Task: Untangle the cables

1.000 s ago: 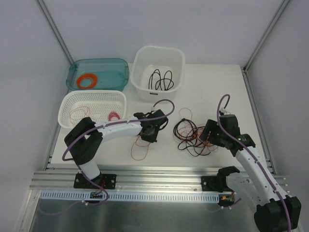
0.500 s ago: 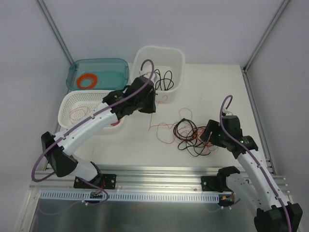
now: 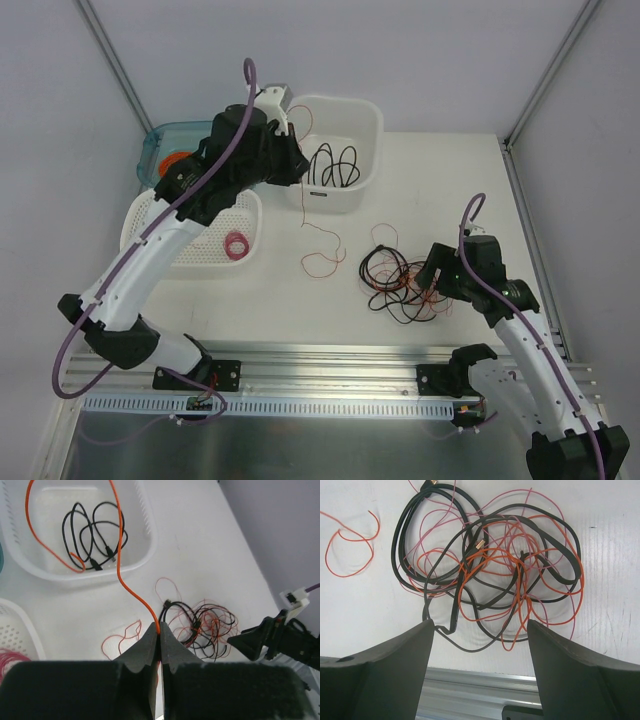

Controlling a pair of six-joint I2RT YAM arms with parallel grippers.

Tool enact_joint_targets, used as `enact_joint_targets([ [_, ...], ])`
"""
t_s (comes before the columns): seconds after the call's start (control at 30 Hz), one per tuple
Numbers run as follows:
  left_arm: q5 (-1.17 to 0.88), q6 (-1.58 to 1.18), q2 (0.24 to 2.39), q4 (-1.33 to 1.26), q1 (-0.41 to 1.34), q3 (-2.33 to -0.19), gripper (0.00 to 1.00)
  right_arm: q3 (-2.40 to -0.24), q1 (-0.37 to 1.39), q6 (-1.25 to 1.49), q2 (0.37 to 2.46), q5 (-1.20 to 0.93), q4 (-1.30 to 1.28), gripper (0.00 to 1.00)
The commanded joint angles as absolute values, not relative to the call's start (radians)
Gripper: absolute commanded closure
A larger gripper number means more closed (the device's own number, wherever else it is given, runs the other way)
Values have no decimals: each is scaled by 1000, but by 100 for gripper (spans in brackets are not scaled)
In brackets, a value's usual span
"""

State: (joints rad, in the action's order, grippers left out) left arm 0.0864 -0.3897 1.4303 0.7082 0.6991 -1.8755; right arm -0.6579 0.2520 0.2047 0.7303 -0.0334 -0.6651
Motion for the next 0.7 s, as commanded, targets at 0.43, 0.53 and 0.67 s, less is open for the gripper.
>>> enact_joint_targets([
  [0.43, 14, -463, 1647, 525, 703, -1319, 100, -647, 247, 178, 687, -64, -695, 20],
  [0.53, 44, -434, 1727, 512, 726, -1316, 100, -640, 247, 181, 672, -61, -707, 20],
  [0.67, 64, -402, 1828, 511, 755, -1325, 96, -632, 245, 179, 647, -52, -732, 20],
])
